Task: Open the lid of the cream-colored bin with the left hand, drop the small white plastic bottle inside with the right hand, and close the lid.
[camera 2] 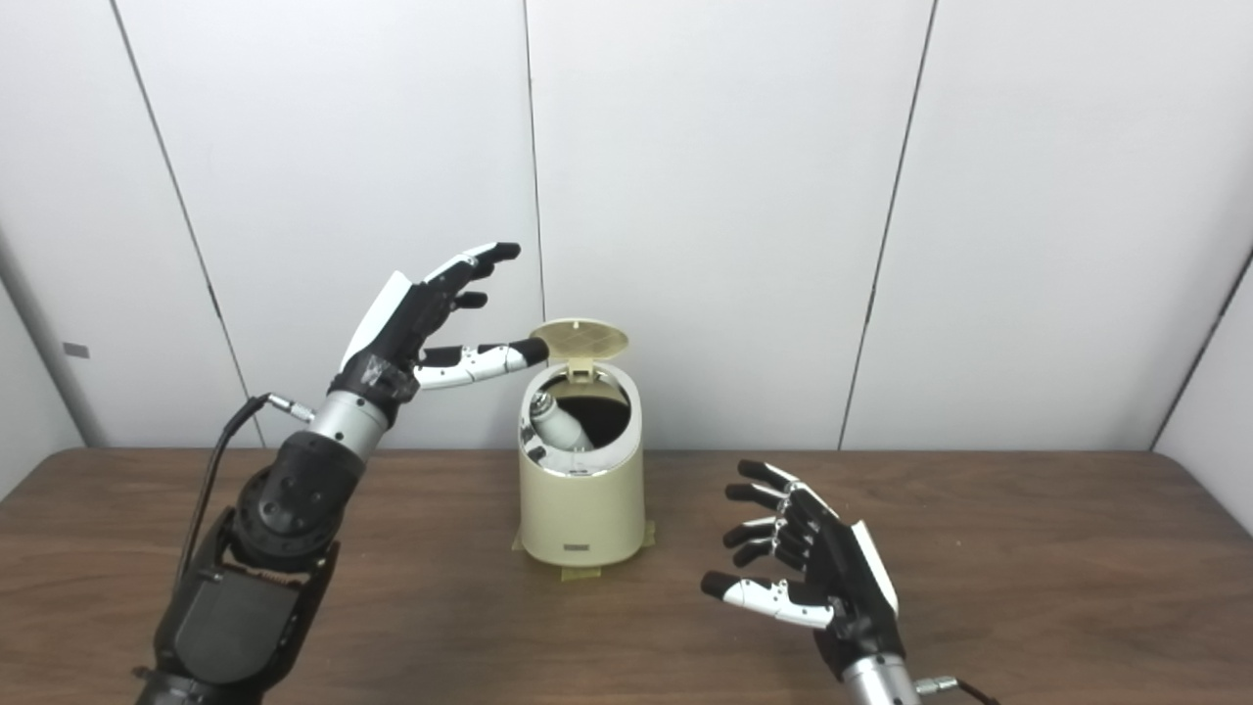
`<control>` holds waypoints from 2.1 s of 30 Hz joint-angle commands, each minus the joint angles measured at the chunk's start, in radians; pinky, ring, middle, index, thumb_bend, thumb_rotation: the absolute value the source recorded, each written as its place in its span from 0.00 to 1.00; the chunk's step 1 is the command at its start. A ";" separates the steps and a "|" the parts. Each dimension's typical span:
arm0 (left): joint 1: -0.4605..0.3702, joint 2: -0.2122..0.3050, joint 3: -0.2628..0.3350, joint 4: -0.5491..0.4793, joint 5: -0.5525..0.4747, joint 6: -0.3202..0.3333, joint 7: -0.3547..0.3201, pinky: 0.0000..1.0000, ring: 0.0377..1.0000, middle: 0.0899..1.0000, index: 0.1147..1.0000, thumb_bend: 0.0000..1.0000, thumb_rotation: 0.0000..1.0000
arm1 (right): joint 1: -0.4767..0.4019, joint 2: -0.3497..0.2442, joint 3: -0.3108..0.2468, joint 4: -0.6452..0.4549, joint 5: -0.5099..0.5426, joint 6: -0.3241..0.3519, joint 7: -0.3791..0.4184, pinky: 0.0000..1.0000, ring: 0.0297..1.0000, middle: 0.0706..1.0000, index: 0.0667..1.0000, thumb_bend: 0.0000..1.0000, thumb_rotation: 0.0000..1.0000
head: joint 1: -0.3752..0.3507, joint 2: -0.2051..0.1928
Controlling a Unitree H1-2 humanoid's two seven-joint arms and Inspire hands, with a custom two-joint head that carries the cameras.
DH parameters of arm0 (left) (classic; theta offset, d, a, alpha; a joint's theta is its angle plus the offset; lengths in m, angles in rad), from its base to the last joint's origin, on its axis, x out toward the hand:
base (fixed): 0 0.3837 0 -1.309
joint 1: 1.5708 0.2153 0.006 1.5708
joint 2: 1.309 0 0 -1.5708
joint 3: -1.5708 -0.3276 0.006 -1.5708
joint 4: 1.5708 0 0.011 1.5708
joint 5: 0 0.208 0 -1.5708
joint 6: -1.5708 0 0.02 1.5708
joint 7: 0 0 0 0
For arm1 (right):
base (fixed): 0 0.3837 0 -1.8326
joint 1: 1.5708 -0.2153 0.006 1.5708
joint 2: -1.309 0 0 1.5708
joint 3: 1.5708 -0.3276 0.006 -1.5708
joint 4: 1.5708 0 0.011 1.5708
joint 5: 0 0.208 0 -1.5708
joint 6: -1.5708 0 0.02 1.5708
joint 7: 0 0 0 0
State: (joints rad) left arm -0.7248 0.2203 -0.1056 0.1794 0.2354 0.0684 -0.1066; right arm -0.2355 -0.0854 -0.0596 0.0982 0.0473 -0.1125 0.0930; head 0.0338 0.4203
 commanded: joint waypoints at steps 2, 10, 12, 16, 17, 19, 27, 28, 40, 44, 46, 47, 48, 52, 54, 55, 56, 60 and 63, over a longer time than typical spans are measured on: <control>-0.065 0.003 -0.009 0.037 0.008 -0.041 0.000 0.86 0.95 0.92 0.89 0.89 0.35 | -0.031 -0.003 0.000 -0.034 0.001 -0.025 -0.010 0.43 0.52 0.70 0.76 0.78 0.13 | -0.003 0.001; -0.081 0.030 -0.086 0.098 0.109 -0.080 -0.019 0.92 0.96 0.92 0.86 0.86 0.39 | -0.030 -0.002 0.000 -0.036 0.006 -0.033 -0.009 0.43 0.51 0.69 0.75 0.76 0.11 | -0.013 0.005; -0.086 0.046 -0.115 0.089 0.160 -0.077 -0.024 0.89 0.94 0.89 0.83 0.86 0.42 | -0.032 0.000 0.000 -0.034 0.008 -0.029 -0.010 0.43 0.52 0.69 0.75 0.77 0.12 | -0.013 0.006; -0.094 0.060 -0.145 0.084 0.207 -0.067 -0.038 0.88 0.94 0.85 0.78 0.87 0.39 | -0.035 0.003 0.000 -0.030 0.016 -0.031 -0.009 0.43 0.52 0.69 0.75 0.77 0.10 | -0.014 0.006; -0.094 0.061 -0.147 0.084 0.208 -0.068 -0.043 0.89 0.95 0.84 0.78 0.88 0.39 | -0.036 0.004 0.001 -0.028 0.017 -0.033 -0.008 0.42 0.51 0.69 0.75 0.76 0.09 | -0.016 0.006; -0.095 0.062 -0.150 0.084 0.211 -0.068 -0.055 0.90 0.97 0.83 0.77 0.89 0.37 | -0.037 0.007 0.002 -0.031 0.018 -0.031 -0.009 0.42 0.51 0.68 0.75 0.76 0.09 | -0.016 0.005; -0.088 0.075 -0.160 0.074 0.219 -0.079 -0.096 0.95 1.00 0.83 0.77 0.93 0.42 | -0.038 0.019 0.001 -0.032 0.017 -0.024 -0.016 0.42 0.50 0.68 0.75 0.78 0.10 | -0.025 0.009; -0.086 0.080 -0.162 0.066 0.222 -0.078 -0.104 0.95 1.00 0.83 0.78 0.93 0.43 | -0.037 0.022 0.001 -0.037 0.016 -0.018 -0.019 0.42 0.50 0.68 0.75 0.78 0.10 | -0.026 0.010; -0.061 0.130 -0.192 -0.031 0.297 -0.101 -0.142 1.00 1.00 0.81 0.76 0.93 0.43 | -0.043 0.031 0.006 -0.040 0.014 -0.022 -0.025 0.42 0.51 0.68 0.74 0.79 0.10 | -0.040 0.016; -0.048 0.141 -0.203 -0.052 0.340 -0.114 -0.137 1.00 1.00 0.78 0.75 0.94 0.45 | -0.044 0.034 0.007 -0.039 0.010 -0.019 -0.030 0.42 0.51 0.68 0.73 0.81 0.12 | -0.046 0.019; -0.039 0.144 -0.208 -0.064 0.365 -0.116 -0.133 1.00 1.00 0.77 0.75 0.94 0.45 | -0.043 0.037 0.008 -0.049 0.005 -0.008 -0.036 0.42 0.51 0.68 0.73 0.81 0.13 | -0.050 0.021; -0.036 0.144 -0.208 -0.068 0.373 -0.116 -0.133 1.00 1.00 0.77 0.75 0.94 0.45 | -0.043 0.038 0.009 -0.053 0.004 -0.004 -0.038 0.43 0.52 0.68 0.73 0.82 0.13 | -0.051 0.022; -0.030 0.145 -0.210 -0.070 0.382 -0.123 -0.129 1.00 1.00 0.77 0.74 0.94 0.44 | -0.042 0.040 0.009 -0.058 -0.002 0.001 -0.042 0.43 0.52 0.68 0.73 0.82 0.13 | -0.052 0.024; -0.012 0.144 -0.212 -0.060 0.395 -0.154 -0.123 1.00 1.00 0.76 0.74 0.96 0.49 | -0.041 0.041 0.013 -0.068 -0.014 0.011 -0.054 0.43 0.51 0.67 0.73 0.82 0.13 | -0.056 0.028; -0.005 0.143 -0.212 -0.059 0.399 -0.155 -0.130 1.00 1.00 0.76 0.74 0.95 0.46 | -0.040 0.042 0.016 -0.074 -0.018 0.018 -0.058 0.43 0.52 0.67 0.73 0.82 0.14 | -0.057 0.030; -0.002 0.143 -0.214 -0.057 0.401 -0.157 -0.132 1.00 1.00 0.76 0.74 0.94 0.44 | -0.041 0.043 0.016 -0.075 -0.018 0.021 -0.059 0.43 0.52 0.67 0.73 0.82 0.14 | -0.057 0.032; 0.000 0.143 -0.214 -0.056 0.403 -0.159 -0.133 1.00 1.00 0.76 0.74 0.94 0.42 | -0.041 0.043 0.017 -0.075 -0.018 0.022 -0.060 0.43 0.52 0.68 0.73 0.83 0.14 | -0.058 0.032; 0.010 0.143 -0.219 -0.048 0.405 -0.169 -0.131 1.00 1.00 0.76 0.74 0.92 0.37 | -0.043 0.045 0.022 -0.082 -0.025 0.025 -0.067 0.42 0.51 0.67 0.73 0.83 0.15 | -0.062 0.034; 0.016 0.144 -0.221 -0.044 0.413 -0.187 -0.124 1.00 1.00 0.76 0.74 0.92 0.37 | -0.044 0.047 0.025 -0.081 -0.027 0.024 -0.068 0.42 0.51 0.68 0.73 0.83 0.15 | -0.067 0.036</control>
State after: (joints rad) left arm -0.6723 0.3469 -0.3289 0.1437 0.6405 -0.0959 -0.2488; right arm -0.2371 -0.0434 -0.0369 0.0484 0.0215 -0.0782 0.0328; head -0.0322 0.4556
